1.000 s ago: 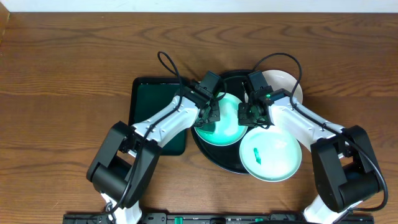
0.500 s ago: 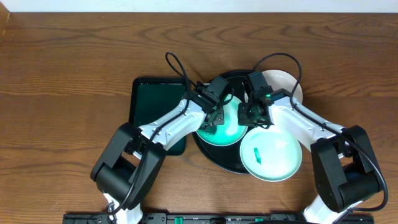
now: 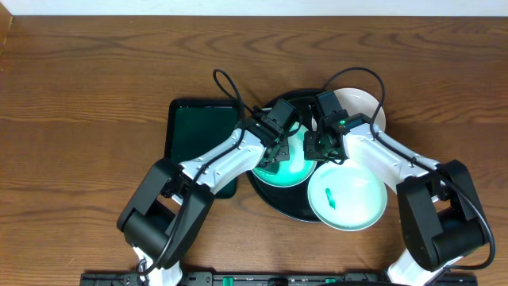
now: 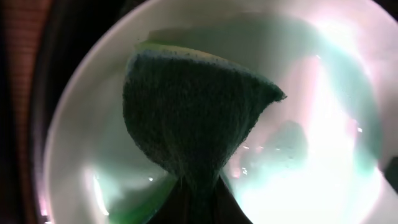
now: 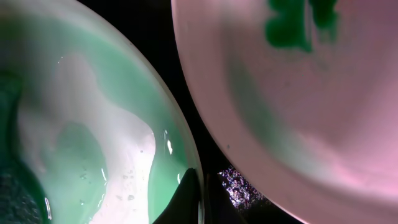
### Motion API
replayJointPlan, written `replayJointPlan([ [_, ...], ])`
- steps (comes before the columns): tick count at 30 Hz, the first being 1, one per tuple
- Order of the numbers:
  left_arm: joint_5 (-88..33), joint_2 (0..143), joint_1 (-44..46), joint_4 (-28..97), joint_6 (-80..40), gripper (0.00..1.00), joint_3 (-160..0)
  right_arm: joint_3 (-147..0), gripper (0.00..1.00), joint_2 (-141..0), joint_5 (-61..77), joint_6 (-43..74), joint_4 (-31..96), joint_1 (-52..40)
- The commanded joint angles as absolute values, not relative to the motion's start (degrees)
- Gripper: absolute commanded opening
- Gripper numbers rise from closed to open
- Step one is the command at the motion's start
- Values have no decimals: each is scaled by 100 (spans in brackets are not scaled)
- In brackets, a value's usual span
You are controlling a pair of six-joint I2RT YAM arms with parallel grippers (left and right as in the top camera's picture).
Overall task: Clean dirty plates on tray and stack at the side
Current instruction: 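Keep scrubbing the plate's stained area with the left-held sponge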
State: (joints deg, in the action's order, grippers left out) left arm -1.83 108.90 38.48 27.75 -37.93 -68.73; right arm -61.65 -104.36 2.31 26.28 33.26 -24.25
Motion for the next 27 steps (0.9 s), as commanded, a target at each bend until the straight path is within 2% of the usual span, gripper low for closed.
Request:
replayJointPlan([
  [1,-1210,11146,4036,2674,-3916,7,-6834,-6125,1,-10342,309,2561,3319,-2519],
  [6,-1756,11144,4029,2379,-3913,7,-6836,-6125,1,-10342,309,2561,3317,-2519],
  [13,-1761,11085,3920,2283,-3909,7,-6917,-6125,1,-10342,307,2561,3319,-2519],
  [22,-1732,9983,3339,2357,-3564,7,-6930,-6125,1,-10342,309,2561,3317,-2519],
  [27,-1540,9935,3280,2488,-3562,7,-6919,-6125,1,-10342,309,2561,3319,-2519],
])
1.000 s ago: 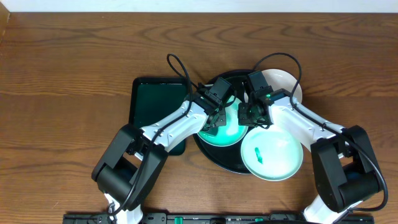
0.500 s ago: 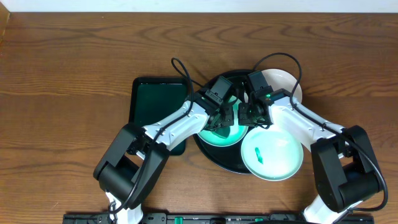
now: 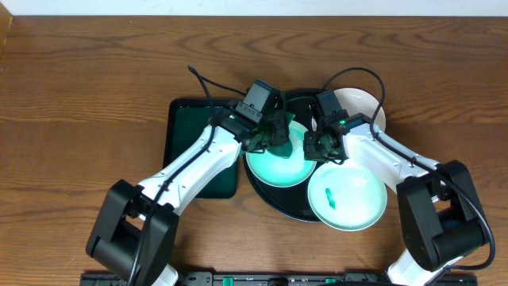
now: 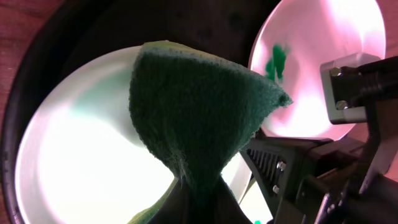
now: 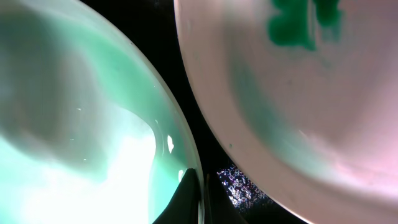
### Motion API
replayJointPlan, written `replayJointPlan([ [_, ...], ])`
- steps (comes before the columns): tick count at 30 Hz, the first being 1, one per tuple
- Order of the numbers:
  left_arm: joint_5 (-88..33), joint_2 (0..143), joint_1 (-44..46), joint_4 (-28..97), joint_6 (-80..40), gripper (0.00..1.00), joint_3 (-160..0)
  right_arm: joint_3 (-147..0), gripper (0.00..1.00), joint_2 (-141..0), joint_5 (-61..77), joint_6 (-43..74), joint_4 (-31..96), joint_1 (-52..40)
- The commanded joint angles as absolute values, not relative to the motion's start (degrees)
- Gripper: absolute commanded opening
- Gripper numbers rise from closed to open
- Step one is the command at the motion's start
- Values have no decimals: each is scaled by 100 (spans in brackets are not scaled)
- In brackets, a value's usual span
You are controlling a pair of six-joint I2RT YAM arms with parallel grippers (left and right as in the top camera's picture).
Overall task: Clean dirty plates on tray and stack at the side
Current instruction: 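Keep scrubbing the plate's stained area with the left-held sponge, then carry the sponge with the left gripper back to the green tray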
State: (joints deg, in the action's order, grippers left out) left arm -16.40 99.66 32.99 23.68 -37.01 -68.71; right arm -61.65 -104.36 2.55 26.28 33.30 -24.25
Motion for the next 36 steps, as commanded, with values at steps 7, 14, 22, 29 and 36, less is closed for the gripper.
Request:
replayJointPlan([
  [7,-635,10092,3319,2891,-3564,7,-6790,-6125,1,-10342,307,2563,3317,-2519],
  [14,-478,10549,3319,2888,-3564,8,-6777,-6125,1,-10342,307,2563,3317,-2519],
  [22,-150,11004,3358,2945,-3632,8,-6775,-6125,1,-10342,309,2563,3312,-2519],
  [29,-558,11135,3586,2956,-3629,7,-6772,-6125,1,-10342,309,2563,3317,-2519],
  [36,-854,11135,3730,2947,-3627,8,-6772,-6125,1,-10342,309,2563,3317,-2519],
])
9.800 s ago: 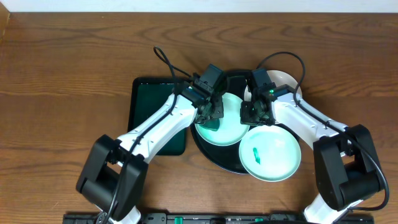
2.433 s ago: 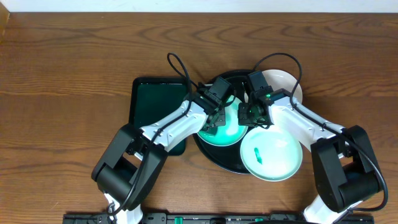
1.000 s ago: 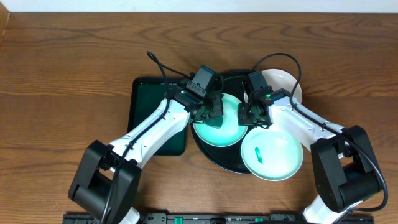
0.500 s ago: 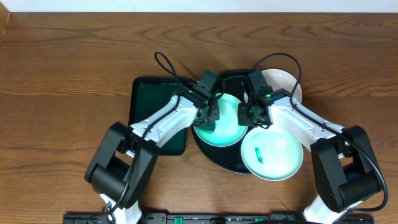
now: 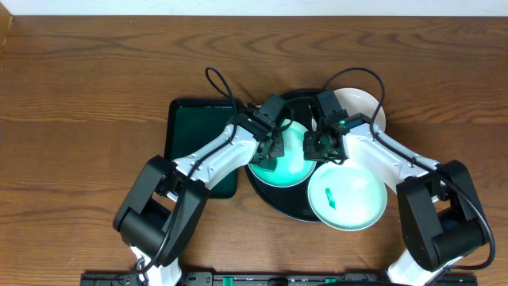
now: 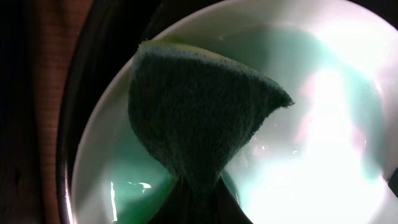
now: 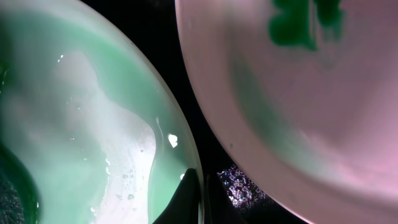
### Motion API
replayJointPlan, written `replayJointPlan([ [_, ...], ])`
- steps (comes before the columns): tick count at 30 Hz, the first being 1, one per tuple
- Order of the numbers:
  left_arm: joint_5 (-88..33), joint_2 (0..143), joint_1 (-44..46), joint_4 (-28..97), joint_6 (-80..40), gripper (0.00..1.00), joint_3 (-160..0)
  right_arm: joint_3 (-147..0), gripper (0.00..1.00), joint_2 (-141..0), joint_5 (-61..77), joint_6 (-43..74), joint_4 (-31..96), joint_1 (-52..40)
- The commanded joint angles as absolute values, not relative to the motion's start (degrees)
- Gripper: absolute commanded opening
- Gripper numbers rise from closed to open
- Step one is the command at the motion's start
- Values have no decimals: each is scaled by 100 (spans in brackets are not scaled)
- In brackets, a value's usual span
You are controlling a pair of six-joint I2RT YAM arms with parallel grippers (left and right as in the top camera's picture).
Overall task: Clean dirty plates on tray and stack at the side
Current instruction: 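Carry the sponge with the left gripper back to the green tray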
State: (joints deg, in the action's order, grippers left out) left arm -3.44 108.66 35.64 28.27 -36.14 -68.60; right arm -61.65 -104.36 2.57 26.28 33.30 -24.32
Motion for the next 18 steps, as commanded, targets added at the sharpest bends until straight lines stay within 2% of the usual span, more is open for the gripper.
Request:
replayJointPlan([
  [1,-906,11135,3732,2947,-3629,7,-6772,-6125,1,-10342,309,2563,3317,-2519],
  [18,-2615,11024,3708,2388,-3535,8,-6899,-6125,1,-10342,327,2563,3317,-2519],
])
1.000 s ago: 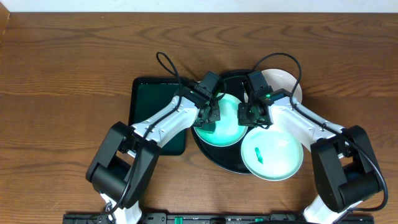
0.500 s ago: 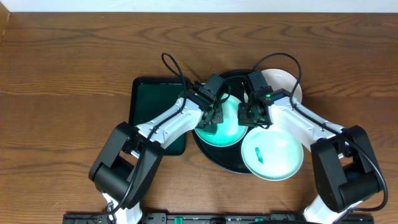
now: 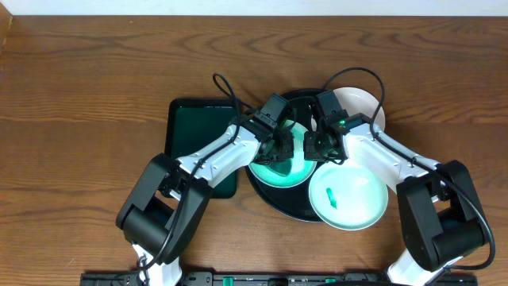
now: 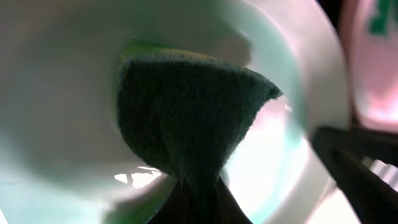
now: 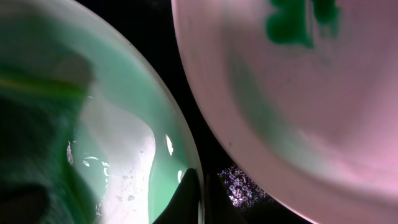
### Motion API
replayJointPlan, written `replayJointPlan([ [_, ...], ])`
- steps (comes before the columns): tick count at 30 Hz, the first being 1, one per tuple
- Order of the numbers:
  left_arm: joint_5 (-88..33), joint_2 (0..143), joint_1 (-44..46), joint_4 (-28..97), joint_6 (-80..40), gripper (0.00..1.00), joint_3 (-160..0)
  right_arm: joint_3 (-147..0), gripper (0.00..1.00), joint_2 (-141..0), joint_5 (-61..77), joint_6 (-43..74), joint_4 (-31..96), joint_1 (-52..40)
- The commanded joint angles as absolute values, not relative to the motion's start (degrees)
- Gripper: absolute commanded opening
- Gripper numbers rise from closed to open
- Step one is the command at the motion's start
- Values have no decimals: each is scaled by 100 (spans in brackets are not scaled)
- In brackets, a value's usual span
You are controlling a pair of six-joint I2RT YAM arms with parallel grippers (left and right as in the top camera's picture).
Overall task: Clean dirty plates on tray and stack at the side
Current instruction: 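Carry the sponge with the left gripper back to the green tray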
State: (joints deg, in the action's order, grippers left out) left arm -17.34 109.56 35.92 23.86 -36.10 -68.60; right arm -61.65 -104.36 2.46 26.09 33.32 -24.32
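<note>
A white plate (image 3: 287, 168) wet with green soap lies on the round black tray (image 3: 287, 205). My left gripper (image 3: 278, 154) is shut on a dark green sponge (image 4: 186, 118) that presses on this plate (image 4: 56, 56). My right gripper (image 3: 317, 149) is shut on the plate's right rim (image 5: 194, 167), one finger on each side of it. A second white plate (image 3: 353, 199) with a green stain (image 5: 292, 25) lies at the tray's front right. In the right wrist view the sponge (image 5: 31, 143) covers the left part of the soapy plate.
A clean white plate (image 3: 363, 106) sits on the table behind the tray at the right, partly under my right arm. A dark green rectangular tray (image 3: 194, 131) lies left of the black tray. Wooden table (image 3: 79, 95) is all around.
The sponge has shifted from the plate's left part to its right part, closer to the rim that my right gripper holds. The right gripper has not moved.
The sponge was first pressed on the soapy plate. Then it was above the plate's far edge, with my left arm swung out to the left. Later it was down on the plate's left part, now on its right. My right gripper held the rim throughout.
</note>
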Motion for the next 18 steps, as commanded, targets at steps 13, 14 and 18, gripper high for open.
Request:
replayJointPlan([
  [13,-2611,9212,2508,2912,-3170,8,-6925,-6125,1,-10342,325,2561,3315,-2523],
  [14,-2600,9067,2388,3013,-3109,7,-6925,-6125,1,-10342,325,2563,3315,-2523],
  [18,-2587,8473,1761,3581,-2735,7,-6925,-6125,1,-10342,325,2561,3315,-2523],
])
